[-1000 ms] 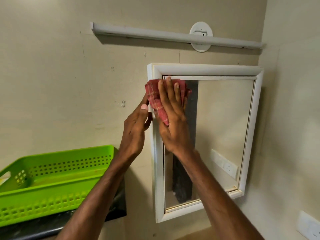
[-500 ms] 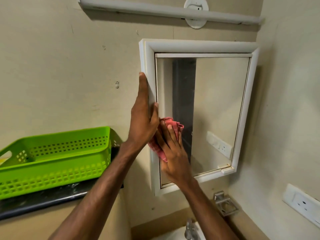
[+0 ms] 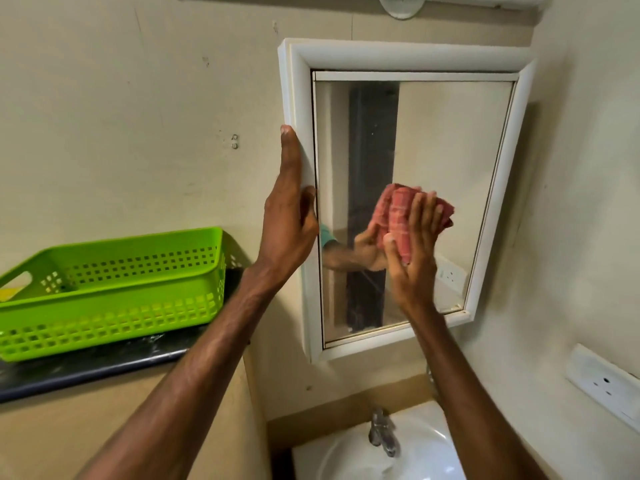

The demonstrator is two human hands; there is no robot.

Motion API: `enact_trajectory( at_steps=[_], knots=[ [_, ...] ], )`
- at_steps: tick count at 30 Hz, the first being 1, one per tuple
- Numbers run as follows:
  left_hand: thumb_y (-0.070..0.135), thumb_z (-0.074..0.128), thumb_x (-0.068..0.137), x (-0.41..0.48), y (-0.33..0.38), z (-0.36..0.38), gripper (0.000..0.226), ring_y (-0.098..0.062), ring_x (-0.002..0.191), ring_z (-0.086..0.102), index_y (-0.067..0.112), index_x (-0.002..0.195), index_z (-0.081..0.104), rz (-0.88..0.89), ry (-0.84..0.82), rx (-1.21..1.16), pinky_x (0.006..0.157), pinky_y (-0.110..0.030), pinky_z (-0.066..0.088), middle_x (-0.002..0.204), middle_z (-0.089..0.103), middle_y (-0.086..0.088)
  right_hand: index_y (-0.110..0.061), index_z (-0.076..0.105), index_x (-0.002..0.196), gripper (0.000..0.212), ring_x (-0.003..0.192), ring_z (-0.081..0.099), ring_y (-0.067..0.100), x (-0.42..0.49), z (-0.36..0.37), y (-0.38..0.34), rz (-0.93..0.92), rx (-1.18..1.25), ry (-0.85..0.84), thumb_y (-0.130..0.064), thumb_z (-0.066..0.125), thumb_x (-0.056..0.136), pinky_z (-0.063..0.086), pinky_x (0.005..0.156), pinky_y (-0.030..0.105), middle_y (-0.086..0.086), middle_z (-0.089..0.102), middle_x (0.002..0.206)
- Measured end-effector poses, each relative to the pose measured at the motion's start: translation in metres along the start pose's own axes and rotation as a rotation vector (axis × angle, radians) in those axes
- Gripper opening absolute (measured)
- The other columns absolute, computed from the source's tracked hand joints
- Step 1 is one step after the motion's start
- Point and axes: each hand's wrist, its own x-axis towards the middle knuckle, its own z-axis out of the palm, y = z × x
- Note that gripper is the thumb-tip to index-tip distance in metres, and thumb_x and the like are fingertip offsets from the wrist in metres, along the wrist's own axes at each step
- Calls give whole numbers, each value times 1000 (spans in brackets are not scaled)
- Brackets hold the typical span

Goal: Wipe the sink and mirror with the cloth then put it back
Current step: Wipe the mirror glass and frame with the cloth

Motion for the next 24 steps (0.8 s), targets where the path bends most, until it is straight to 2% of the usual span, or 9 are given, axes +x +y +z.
enact_trajectory(
  at_steps=[4, 7, 10, 12, 15, 18, 20, 22, 24],
  knots=[
    [-13, 40, 88, 0, -5, -2, 78, -23, 148, 31, 3, 158, 9, 13, 11, -39, 113, -30, 41, 166, 12, -6, -15, 15, 163, 68, 160, -2, 31, -46, 44, -58, -247, -12, -213, -35, 45, 105, 12, 124, 66, 8, 4, 173],
    [-16, 41, 86, -2, -6, 0, 80, -21, 151, 24, 2, 158, 10, -4, 19, -44, 119, -25, 32, 165, 15, -8, -14, 21, 162, 68, 161, 1, 27, -61, 60, -71, -296, 42, -250, -30, 53, 104, 18, 124, 64, 0, 6, 172],
    [-14, 44, 87, -6, -4, 2, 80, -20, 152, 21, -2, 157, 7, 0, 7, -23, 121, -33, 29, 166, 13, -11, -20, 13, 162, 77, 161, 2, 24, -49, 50, -46, -394, -63, -229, -18, 60, 100, 24, 122, 64, -4, 5, 171],
    [-16, 44, 86, -9, -5, 5, 82, -21, 154, 16, -4, 156, 4, 6, -9, -27, 122, -35, 26, 166, 8, -13, -21, 13, 162, 78, 160, 1, 27, -39, 38, -24, -421, -146, -214, -15, 60, 101, 23, 122, 66, 1, 6, 172],
    [-19, 48, 85, -16, -8, 14, 88, -21, 155, 6, -4, 156, -3, 3, -30, -31, 124, -31, 22, 166, -5, -13, -18, 11, 163, 73, 160, 3, 36, -25, 18, 16, -312, -167, -139, -20, 54, 104, 18, 123, 67, 13, 12, 172],
    [-16, 50, 87, -23, -8, 21, 89, -22, 155, -2, -4, 156, -5, -9, -34, -35, 124, -28, 17, 165, -12, -13, -16, 10, 164, 72, 160, 1, 32, -6, -10, 50, -110, -104, -60, -32, 49, 105, 30, 120, 66, 3, 2, 174],
    [-13, 49, 90, -24, -7, 22, 85, -23, 155, -4, -5, 155, -4, -13, -33, -36, 121, -14, 13, 165, -12, -16, -21, 7, 165, 73, 160, 6, 29, 7, -26, 68, 47, -60, 7, -48, 42, 106, 36, 120, 53, -3, 1, 174],
    [-16, 49, 87, -24, -7, 21, 87, -23, 155, -3, -4, 156, -3, -19, -30, -32, 115, -3, 13, 165, -12, -15, -23, 7, 165, 76, 160, 6, 26, 17, -34, 76, 150, -37, 74, -58, 38, 105, 24, 127, 52, -1, 4, 174],
    [-18, 48, 87, -23, -6, 19, 87, -22, 155, 0, -2, 156, -3, -18, -32, -23, 111, 1, 16, 166, -10, -14, -23, 5, 165, 77, 161, 0, 23, 18, -29, 70, 206, -22, 120, -57, 38, 105, 13, 129, 54, 0, 2, 174]
  ],
)
